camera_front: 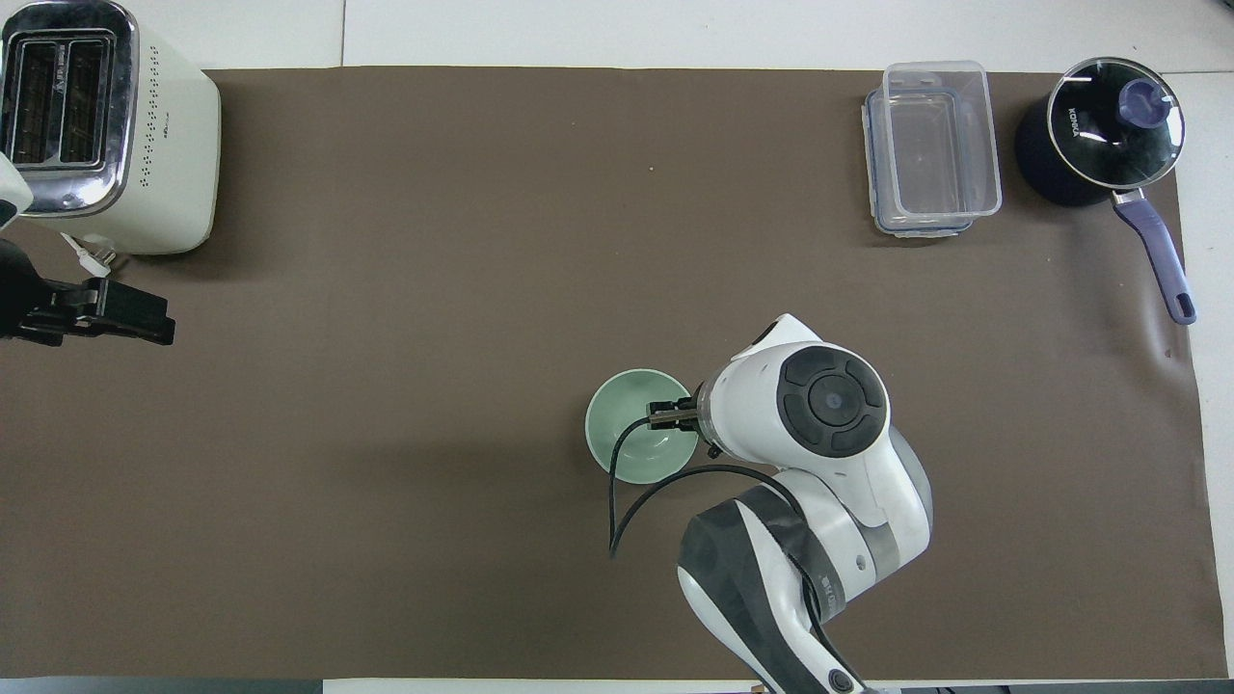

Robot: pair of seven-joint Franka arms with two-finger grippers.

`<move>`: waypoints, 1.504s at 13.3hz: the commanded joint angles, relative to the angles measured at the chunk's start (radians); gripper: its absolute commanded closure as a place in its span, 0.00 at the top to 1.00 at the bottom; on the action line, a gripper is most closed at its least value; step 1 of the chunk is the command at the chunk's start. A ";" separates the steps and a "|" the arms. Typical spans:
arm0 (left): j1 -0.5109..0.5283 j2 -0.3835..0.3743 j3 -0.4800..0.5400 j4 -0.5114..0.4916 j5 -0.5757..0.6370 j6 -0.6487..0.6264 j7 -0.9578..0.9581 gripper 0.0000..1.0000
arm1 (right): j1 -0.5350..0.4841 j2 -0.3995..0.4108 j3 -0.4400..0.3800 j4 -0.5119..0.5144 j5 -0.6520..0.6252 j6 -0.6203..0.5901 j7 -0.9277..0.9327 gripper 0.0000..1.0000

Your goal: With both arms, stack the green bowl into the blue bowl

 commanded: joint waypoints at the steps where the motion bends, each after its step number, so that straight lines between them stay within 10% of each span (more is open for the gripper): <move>1: 0.013 -0.019 -0.007 -0.013 -0.011 0.009 0.013 1.00 | -0.092 -0.087 -0.003 0.004 0.021 -0.053 -0.032 1.00; 10: 0.013 -0.019 -0.002 -0.013 -0.011 0.004 0.012 1.00 | -0.446 -0.106 -0.004 0.258 -0.099 -0.349 -0.157 1.00; 20: 0.013 -0.019 -0.002 -0.013 -0.011 0.004 0.012 1.00 | -0.504 -0.028 -0.003 0.515 -0.143 -0.583 -0.170 1.00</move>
